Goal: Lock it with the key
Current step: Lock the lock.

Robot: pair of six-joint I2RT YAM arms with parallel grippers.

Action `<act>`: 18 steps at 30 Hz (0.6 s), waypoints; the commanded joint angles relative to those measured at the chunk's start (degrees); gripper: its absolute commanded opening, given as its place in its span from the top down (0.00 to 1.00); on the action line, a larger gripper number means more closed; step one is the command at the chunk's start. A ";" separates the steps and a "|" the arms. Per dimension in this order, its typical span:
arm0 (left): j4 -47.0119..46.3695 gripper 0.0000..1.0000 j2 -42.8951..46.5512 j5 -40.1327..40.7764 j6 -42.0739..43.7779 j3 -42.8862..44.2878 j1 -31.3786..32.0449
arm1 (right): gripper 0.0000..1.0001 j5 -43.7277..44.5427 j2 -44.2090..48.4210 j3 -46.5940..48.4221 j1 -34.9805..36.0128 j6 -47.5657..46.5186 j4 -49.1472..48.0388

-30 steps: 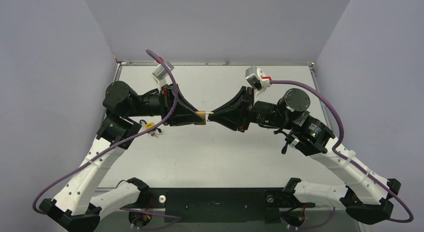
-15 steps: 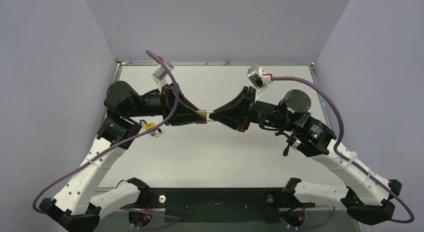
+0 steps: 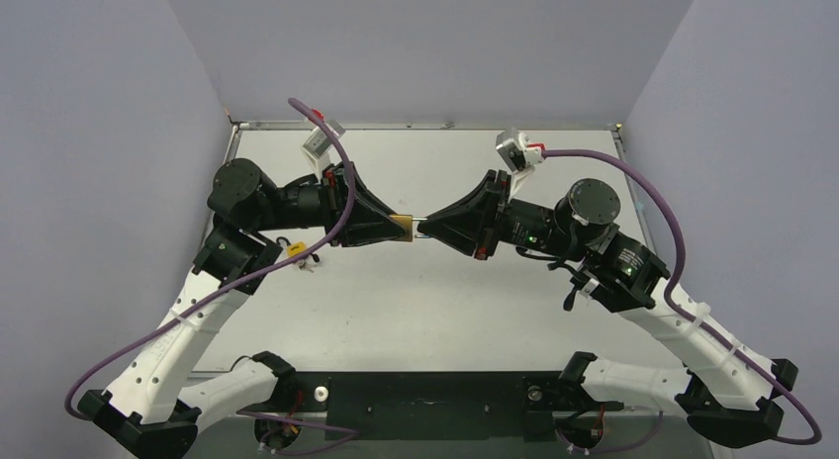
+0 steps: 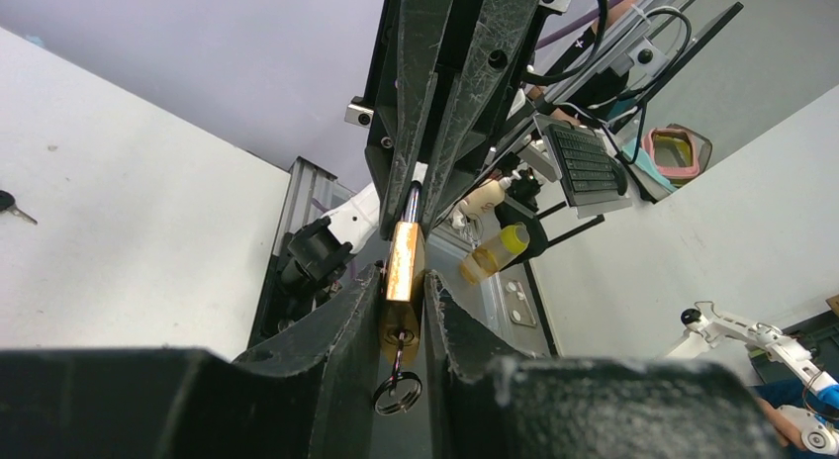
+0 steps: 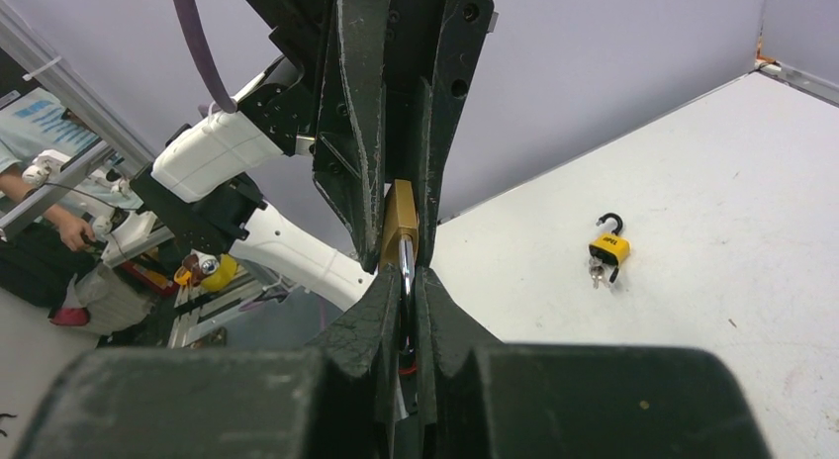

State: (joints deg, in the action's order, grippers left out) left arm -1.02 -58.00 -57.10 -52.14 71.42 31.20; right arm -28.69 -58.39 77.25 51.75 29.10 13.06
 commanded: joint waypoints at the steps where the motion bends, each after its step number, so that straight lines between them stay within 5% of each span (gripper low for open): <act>1: 0.93 0.83 0.98 -0.63 1.12 3.18 -0.61 | 1.00 3.03 4.26 0.93 -1.89 0.11 -4.07; 18: 0.40 0.71 1.98 -0.11 2.71 3.74 -0.61 | 1.00 1.23 3.96 0.87 -2.01 1.23 -4.46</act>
State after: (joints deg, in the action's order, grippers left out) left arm 0.69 -57.45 -57.06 -51.62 72.18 30.76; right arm -27.27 -54.50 77.01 49.84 29.32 12.91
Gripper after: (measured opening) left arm 0.253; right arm 0.028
